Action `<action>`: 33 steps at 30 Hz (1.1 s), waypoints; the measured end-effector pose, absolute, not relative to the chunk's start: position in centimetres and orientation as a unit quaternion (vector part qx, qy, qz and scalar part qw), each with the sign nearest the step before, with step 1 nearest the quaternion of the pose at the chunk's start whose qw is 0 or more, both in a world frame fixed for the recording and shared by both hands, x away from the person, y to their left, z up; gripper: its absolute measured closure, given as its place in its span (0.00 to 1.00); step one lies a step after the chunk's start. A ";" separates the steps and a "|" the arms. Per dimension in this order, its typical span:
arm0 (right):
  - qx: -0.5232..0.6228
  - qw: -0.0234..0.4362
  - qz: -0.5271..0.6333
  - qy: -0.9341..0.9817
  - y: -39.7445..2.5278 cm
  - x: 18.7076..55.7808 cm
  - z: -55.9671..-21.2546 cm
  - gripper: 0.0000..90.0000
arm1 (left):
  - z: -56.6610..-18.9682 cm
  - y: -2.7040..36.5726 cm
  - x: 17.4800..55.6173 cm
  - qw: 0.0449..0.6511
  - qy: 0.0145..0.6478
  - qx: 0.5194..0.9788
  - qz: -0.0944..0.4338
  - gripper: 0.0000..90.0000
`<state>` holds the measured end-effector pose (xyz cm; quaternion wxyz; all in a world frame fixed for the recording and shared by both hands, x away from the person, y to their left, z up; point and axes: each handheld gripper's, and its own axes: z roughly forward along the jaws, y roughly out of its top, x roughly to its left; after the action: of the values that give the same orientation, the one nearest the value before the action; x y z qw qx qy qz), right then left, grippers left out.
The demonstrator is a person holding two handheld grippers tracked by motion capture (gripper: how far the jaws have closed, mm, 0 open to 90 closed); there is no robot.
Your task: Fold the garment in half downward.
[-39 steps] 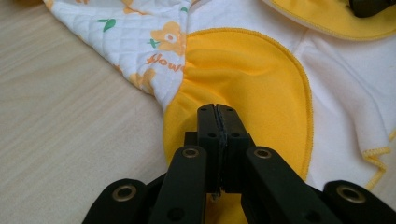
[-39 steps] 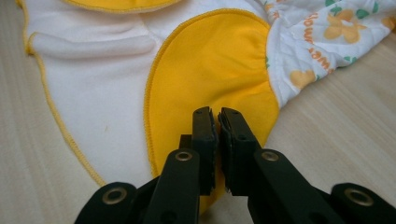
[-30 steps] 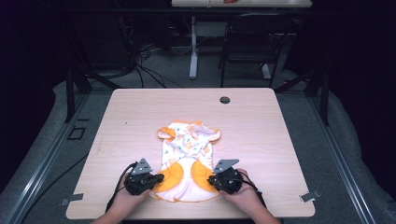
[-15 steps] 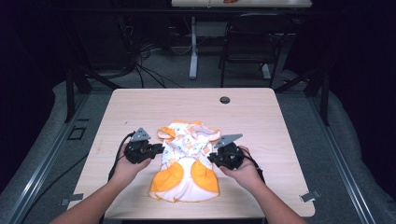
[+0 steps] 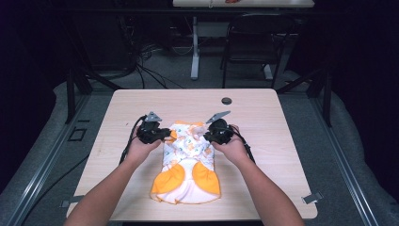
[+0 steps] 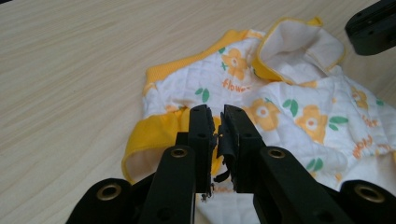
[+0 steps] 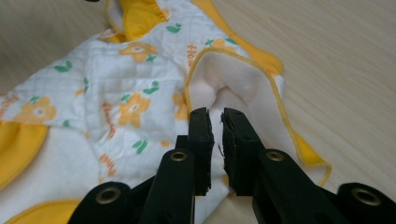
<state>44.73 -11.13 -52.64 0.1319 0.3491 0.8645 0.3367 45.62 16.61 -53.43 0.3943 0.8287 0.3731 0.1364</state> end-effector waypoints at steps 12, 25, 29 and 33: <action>0.339 0.107 0.295 0.887 -10.0 45.7 -56.2 0.91 | -57.2 15.7 45.8 0.354 0.378 0.848 0.114 0.90; 0.310 0.102 0.279 0.903 -9.9 44.1 -56.3 0.88 | -57.2 16.1 43.1 0.347 0.362 0.860 0.090 0.92; 0.307 0.107 0.301 0.897 -10.1 43.9 -54.8 0.89 | -56.1 16.2 43.6 0.364 0.359 0.853 0.098 0.91; 0.337 0.120 0.359 0.862 -10.7 44.8 -52.4 0.92 | -54.3 16.2 45.1 0.379 0.369 0.841 0.113 0.90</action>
<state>44.78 -10.72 -52.38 0.1199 0.3369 0.8623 0.3585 45.14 16.25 -54.28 0.3792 0.8408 0.3694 0.1131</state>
